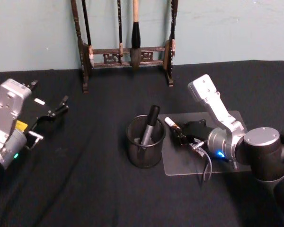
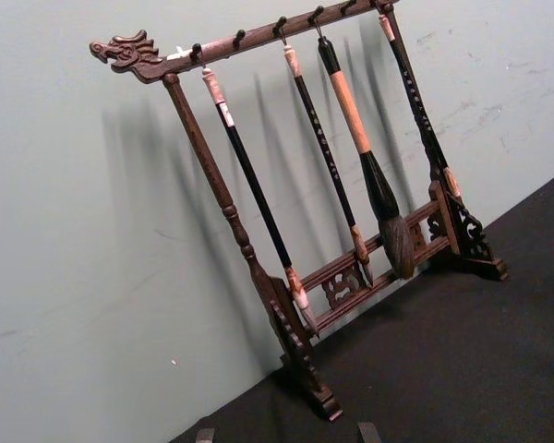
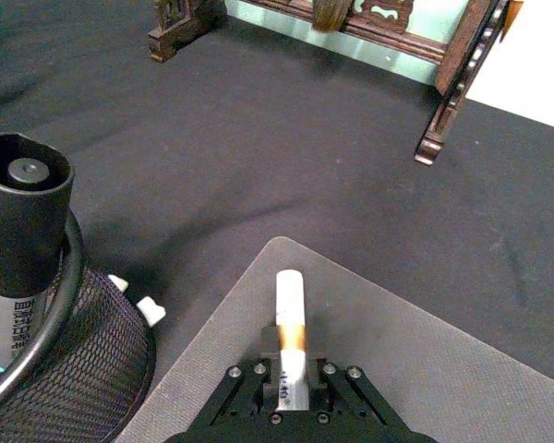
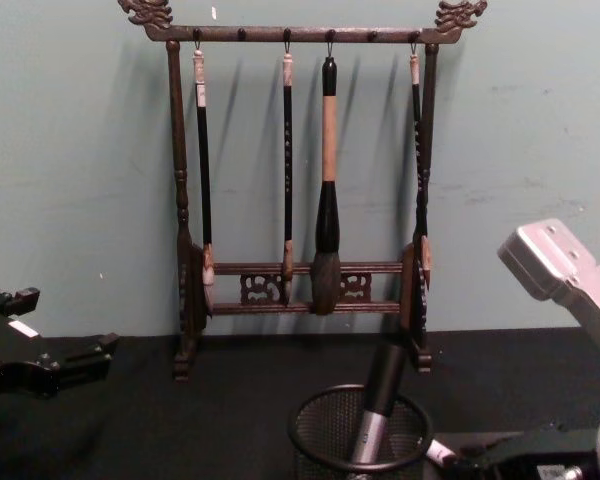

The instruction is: Pick up the water-based marker from the table and place it into the pen holder.

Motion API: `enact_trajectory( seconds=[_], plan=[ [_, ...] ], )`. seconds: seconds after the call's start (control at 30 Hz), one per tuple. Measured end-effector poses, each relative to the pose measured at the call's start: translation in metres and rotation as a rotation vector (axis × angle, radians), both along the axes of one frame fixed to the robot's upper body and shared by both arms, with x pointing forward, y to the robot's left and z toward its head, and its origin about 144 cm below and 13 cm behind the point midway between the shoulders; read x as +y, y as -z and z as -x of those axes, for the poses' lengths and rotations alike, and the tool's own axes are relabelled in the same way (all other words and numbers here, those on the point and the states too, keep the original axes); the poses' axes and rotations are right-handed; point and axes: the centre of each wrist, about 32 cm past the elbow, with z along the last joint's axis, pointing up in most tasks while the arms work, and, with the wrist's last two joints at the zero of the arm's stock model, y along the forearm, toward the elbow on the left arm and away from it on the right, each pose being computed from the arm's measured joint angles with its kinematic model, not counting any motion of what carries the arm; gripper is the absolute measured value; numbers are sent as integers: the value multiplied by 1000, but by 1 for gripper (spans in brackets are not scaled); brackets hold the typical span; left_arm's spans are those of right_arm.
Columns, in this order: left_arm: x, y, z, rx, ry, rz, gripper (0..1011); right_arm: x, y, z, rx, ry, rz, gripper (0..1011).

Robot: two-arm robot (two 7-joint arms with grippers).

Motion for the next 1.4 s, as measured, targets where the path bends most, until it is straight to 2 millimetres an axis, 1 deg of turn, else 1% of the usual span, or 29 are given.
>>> enact_trajectory(
  seconds=[0.37,0.7,0.97,1.07,1.4],
  plan=[
    [0,0,0,0,0,0,1001,-1,0,0,-8,-3,-7,168],
    [0,0,0,0,0,0,1001,-4,-8,0,-69,13,-57,168],
    [0,0,0,0,0,0,1001,-12,-15,7,-209,15,-192,168],
    [0,0,0,0,0,0,1001,-17,-15,13,-279,-10,-255,168],
    [0,0,0,0,0,0,1001,-24,-10,28,-431,-84,-376,168]
  ],
)
